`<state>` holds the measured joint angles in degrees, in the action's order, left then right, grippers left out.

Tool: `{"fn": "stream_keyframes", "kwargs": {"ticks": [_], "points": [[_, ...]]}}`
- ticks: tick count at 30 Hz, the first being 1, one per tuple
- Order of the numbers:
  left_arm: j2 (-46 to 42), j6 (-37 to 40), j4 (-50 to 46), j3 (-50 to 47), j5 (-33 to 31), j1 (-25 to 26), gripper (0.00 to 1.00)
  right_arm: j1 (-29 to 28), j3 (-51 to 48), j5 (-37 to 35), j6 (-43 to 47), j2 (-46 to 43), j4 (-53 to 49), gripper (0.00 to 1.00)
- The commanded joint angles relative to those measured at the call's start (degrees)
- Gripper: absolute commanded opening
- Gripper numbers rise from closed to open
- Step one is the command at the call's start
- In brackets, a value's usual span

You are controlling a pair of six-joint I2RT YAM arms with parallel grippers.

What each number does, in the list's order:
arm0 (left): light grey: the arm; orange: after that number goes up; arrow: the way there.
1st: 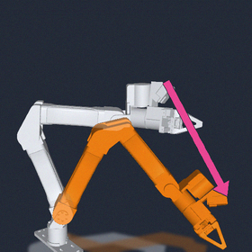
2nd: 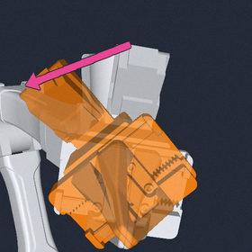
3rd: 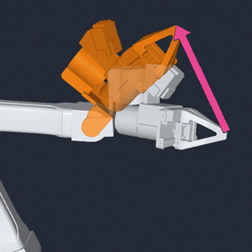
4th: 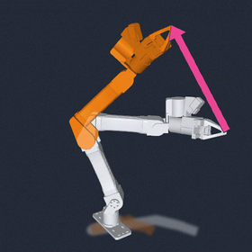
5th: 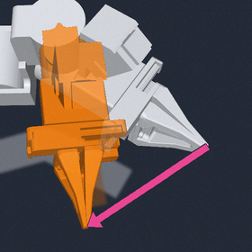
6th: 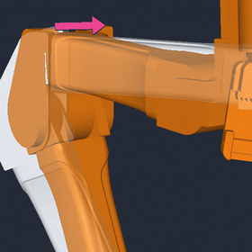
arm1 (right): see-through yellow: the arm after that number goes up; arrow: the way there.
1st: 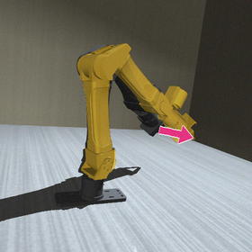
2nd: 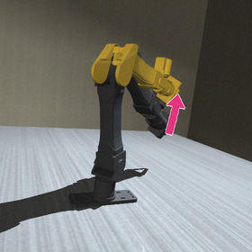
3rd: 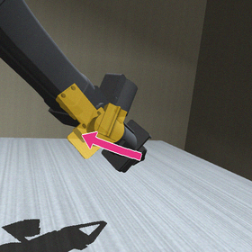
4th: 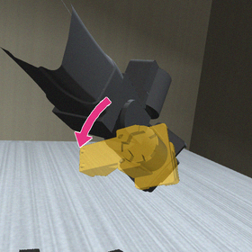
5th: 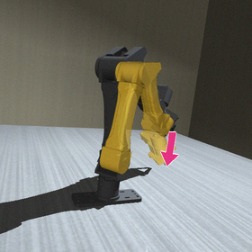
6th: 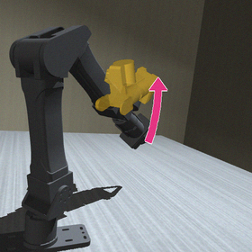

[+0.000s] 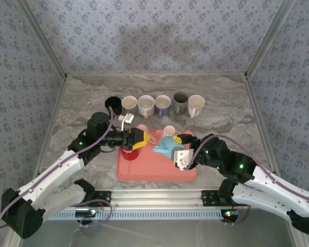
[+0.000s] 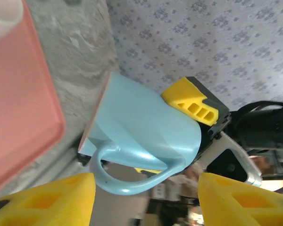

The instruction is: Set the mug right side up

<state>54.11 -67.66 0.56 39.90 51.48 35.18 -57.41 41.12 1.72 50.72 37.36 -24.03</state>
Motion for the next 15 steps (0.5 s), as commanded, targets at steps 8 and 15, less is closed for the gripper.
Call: {"fn": "stream_keyframes", "kwargs": {"ticks": [8, 15], "points": [[0.7, -29.9, 23.7, -8.0, -5.5, 2.5, 0.64, 0.5, -1.5, -5.0, 8.3, -3.3, 12.0, 0.14], [-2.3, -38.8, 25.9, -10.4, -17.3, 7.8, 0.64, 0.6, -2.7, -6.4, 10.6, -3.2, 15.8, 0.14]]}}
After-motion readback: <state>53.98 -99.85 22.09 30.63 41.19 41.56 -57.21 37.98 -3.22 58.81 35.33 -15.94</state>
